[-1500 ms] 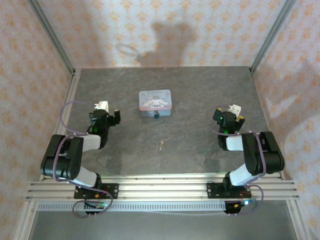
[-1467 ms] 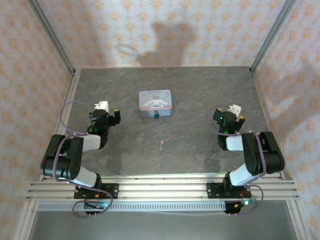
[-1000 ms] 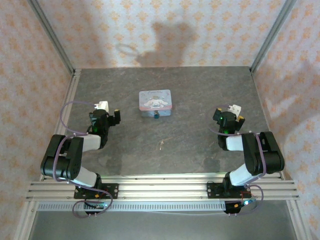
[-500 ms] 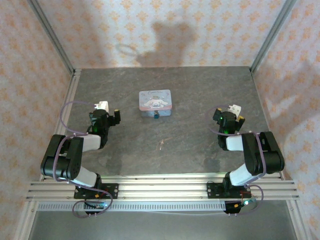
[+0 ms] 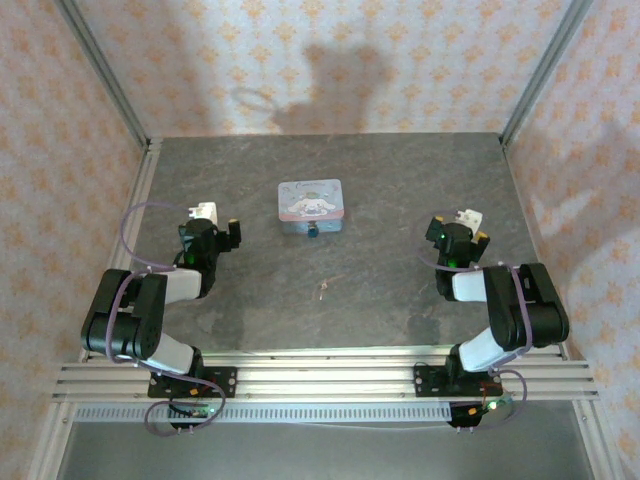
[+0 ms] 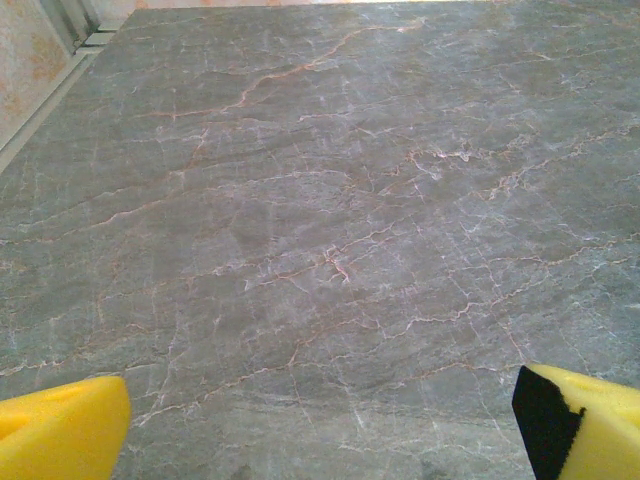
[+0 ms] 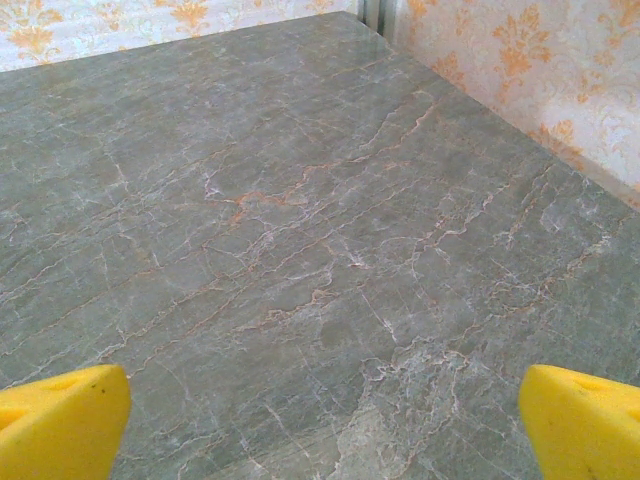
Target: Unlock a padlock with a key
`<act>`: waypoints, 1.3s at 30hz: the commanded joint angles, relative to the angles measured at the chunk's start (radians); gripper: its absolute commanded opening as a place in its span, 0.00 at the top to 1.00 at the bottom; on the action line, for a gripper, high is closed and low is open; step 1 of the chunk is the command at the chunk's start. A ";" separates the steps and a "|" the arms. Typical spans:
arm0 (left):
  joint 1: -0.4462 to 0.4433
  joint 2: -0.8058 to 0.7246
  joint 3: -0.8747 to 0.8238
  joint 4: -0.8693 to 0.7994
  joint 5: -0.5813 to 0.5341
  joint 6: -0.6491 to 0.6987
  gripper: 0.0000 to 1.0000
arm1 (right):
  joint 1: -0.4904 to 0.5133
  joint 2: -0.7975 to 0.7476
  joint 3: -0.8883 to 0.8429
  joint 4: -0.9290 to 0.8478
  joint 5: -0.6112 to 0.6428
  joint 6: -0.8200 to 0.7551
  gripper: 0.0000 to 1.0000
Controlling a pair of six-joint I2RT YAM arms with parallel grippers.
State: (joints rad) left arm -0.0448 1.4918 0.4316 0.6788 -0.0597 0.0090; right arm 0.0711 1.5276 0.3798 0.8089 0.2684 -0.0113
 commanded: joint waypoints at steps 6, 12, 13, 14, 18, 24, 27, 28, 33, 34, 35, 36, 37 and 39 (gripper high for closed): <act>0.005 0.001 0.010 0.033 0.003 0.011 0.00 | -0.004 -0.003 0.016 0.016 -0.003 0.008 0.01; -0.004 -0.056 0.056 -0.079 0.030 0.034 0.00 | -0.003 -0.040 0.003 0.006 0.010 0.014 0.01; -0.007 -0.089 0.108 -0.206 0.020 0.021 0.00 | -0.003 -0.052 -0.017 0.030 -0.003 0.010 0.01; -0.007 -0.114 0.213 -0.434 -0.017 -0.029 0.00 | -0.003 -0.056 -0.041 0.077 -0.015 -0.001 0.01; -0.010 -0.151 0.359 -0.773 0.064 -0.065 0.00 | 0.002 -0.218 -0.008 -0.140 0.028 0.028 0.01; -0.046 -0.337 0.311 -0.940 0.172 -0.190 0.07 | 0.002 -0.385 0.200 -0.711 -0.042 0.240 0.02; -0.107 -0.435 0.257 -1.011 0.171 -0.286 0.15 | 0.010 -0.424 0.255 -0.916 -0.160 0.368 0.15; -0.138 -0.461 0.242 -1.040 0.168 -0.338 0.18 | 0.019 -0.432 0.265 -0.980 -0.202 0.403 0.19; -0.378 -0.530 0.172 -1.105 0.065 -0.512 0.24 | 0.133 -0.464 0.241 -1.172 -0.324 0.535 0.31; -0.448 -0.535 0.161 -1.106 0.006 -0.537 0.24 | 0.164 -0.465 0.228 -1.185 -0.343 0.557 0.32; -0.513 -0.534 0.152 -1.098 -0.037 -0.571 0.23 | 0.196 -0.461 0.217 -1.200 -0.359 0.581 0.32; -0.560 -0.525 0.150 -1.085 -0.061 -0.585 0.23 | 0.225 -0.454 0.209 -1.207 -0.369 0.598 0.33; -0.611 -0.501 0.152 -1.068 -0.079 -0.605 0.23 | 0.257 -0.444 0.205 -1.214 -0.379 0.615 0.33; -0.685 -0.423 0.187 -1.050 -0.080 -0.624 0.23 | 0.319 -0.417 0.205 -1.221 -0.385 0.628 0.35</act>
State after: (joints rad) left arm -0.6529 1.0016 0.5930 -0.3649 -0.0437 -0.5110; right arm 0.3214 1.0843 0.5945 -0.3088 -0.0631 0.5297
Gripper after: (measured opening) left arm 0.770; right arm 0.657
